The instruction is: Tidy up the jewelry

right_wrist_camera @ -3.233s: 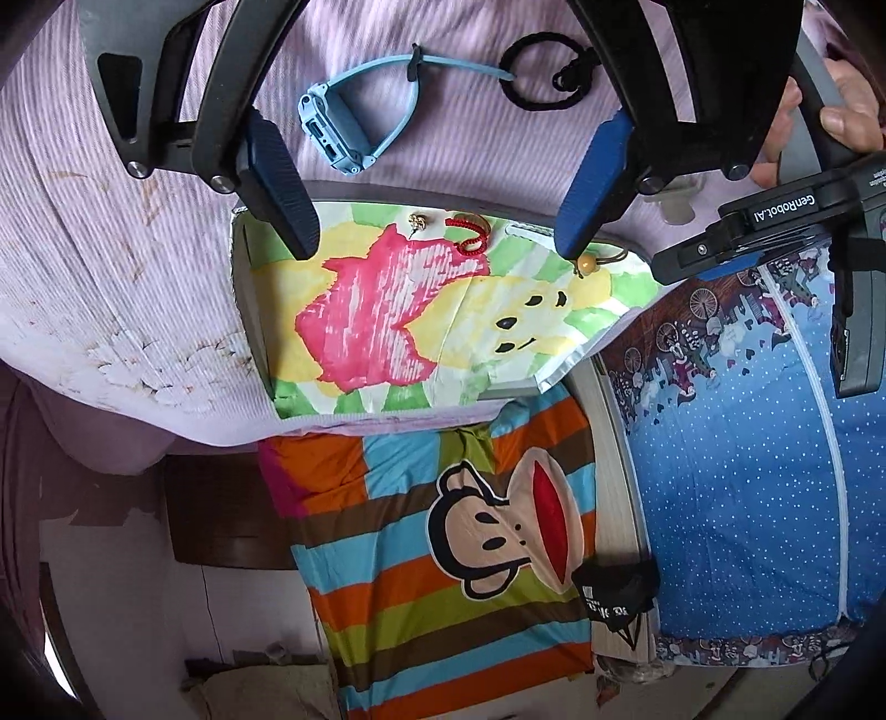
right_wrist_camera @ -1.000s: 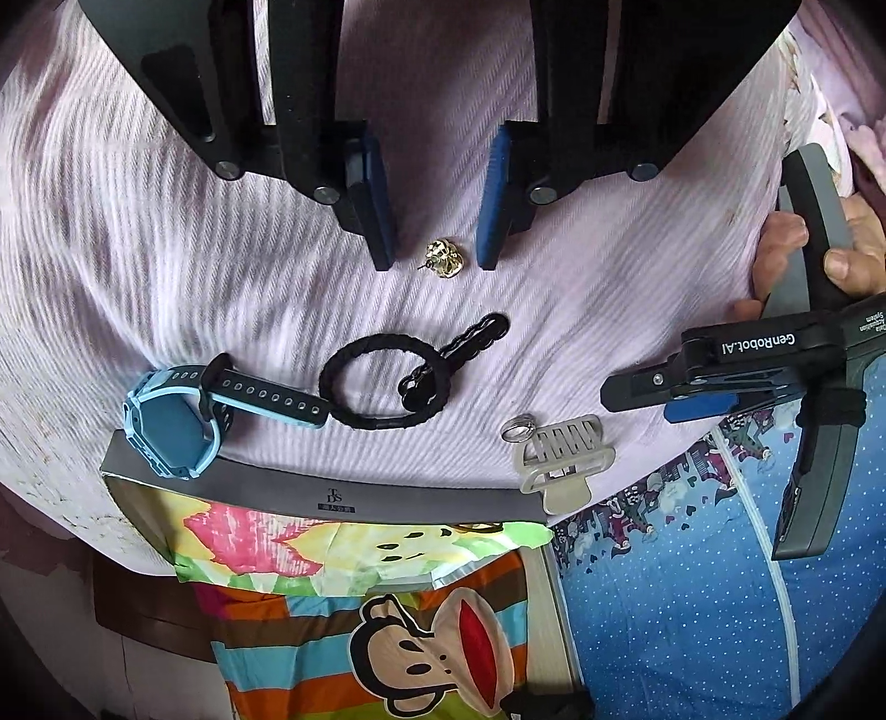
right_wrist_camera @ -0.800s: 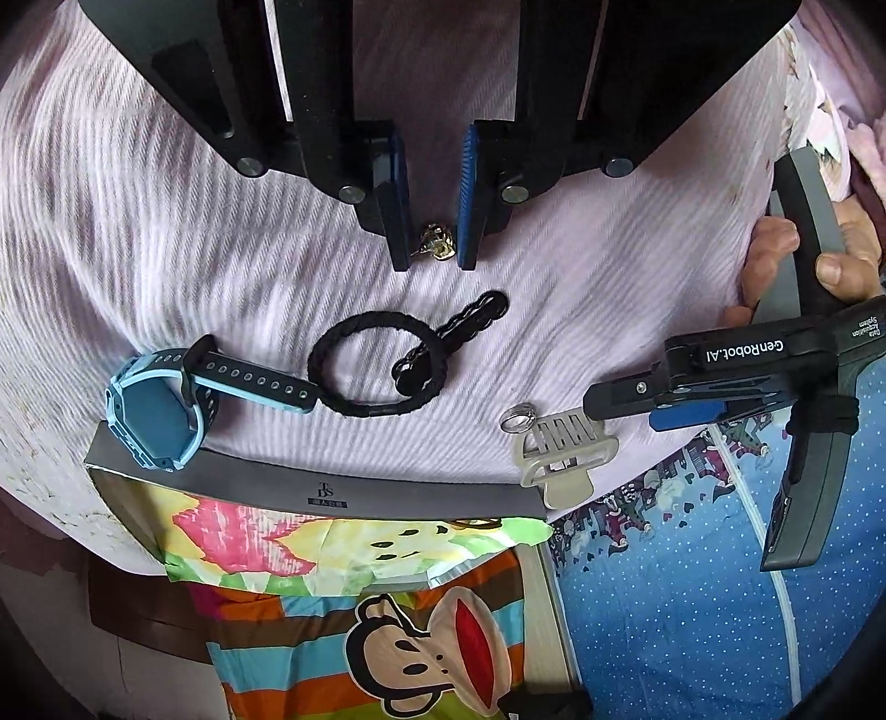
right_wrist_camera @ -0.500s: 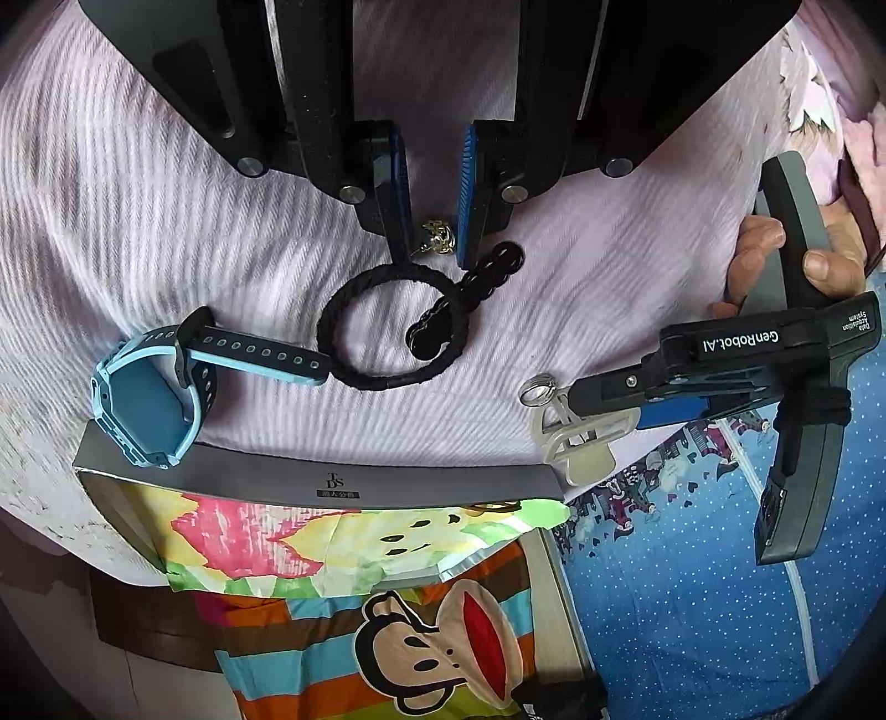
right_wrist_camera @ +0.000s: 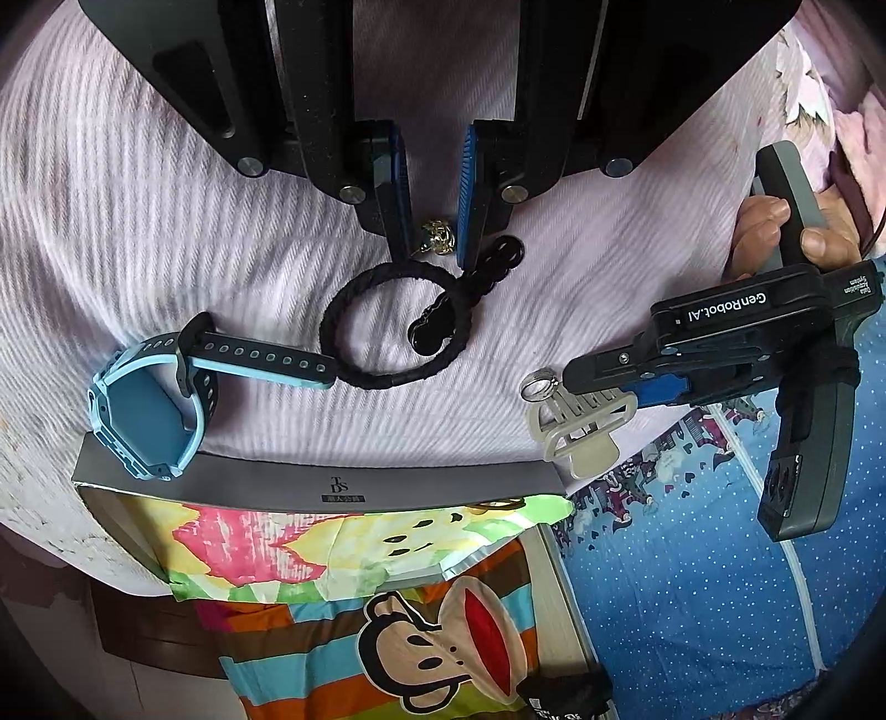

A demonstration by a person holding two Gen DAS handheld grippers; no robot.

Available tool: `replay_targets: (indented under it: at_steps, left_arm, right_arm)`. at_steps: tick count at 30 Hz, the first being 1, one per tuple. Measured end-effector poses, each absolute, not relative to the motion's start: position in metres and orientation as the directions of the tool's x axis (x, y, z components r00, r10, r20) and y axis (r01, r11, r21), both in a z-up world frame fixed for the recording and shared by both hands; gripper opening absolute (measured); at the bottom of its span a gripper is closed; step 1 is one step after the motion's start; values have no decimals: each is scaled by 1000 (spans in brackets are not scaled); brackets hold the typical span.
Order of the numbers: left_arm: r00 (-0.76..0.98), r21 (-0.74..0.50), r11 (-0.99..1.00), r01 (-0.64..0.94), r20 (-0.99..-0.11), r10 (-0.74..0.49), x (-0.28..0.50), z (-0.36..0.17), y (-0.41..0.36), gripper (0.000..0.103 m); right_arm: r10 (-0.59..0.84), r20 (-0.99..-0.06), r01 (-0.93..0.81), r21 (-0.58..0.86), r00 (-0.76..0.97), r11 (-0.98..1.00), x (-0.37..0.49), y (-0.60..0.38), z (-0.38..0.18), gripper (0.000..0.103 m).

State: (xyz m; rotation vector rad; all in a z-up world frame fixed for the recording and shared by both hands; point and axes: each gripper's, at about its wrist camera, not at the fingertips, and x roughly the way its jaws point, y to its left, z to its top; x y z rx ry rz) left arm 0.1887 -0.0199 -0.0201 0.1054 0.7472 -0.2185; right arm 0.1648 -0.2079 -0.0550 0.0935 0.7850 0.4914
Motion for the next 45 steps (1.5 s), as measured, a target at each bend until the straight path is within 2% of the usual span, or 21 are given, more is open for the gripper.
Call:
replay_targets:
  at_steps: [14, 26, 38, 45]
  left_arm:
    - [709, 35, 981, 193, -696, -115, 170, -21, -30, 36]
    - [681, -31, 981, 193, -716, -156, 149, -24, -33, 36]
    - [705, -101, 977, 186, -679, -205, 140, -17, -26, 36]
    - [704, -94, 977, 190, -681, -202, 140, -19, -28, 36]
  right_arm:
    - [456, -649, -388, 258, 610, 885, 158, -209, -53, 14]
    - [473, -626, -395, 271, 621, 878, 143, -215, -44, 13]
    - [471, -608, -383, 279, 639, 881, 140, -223, -40, 13]
    - [473, -606, -384, 280, 640, 880, 141, -223, -40, 13]
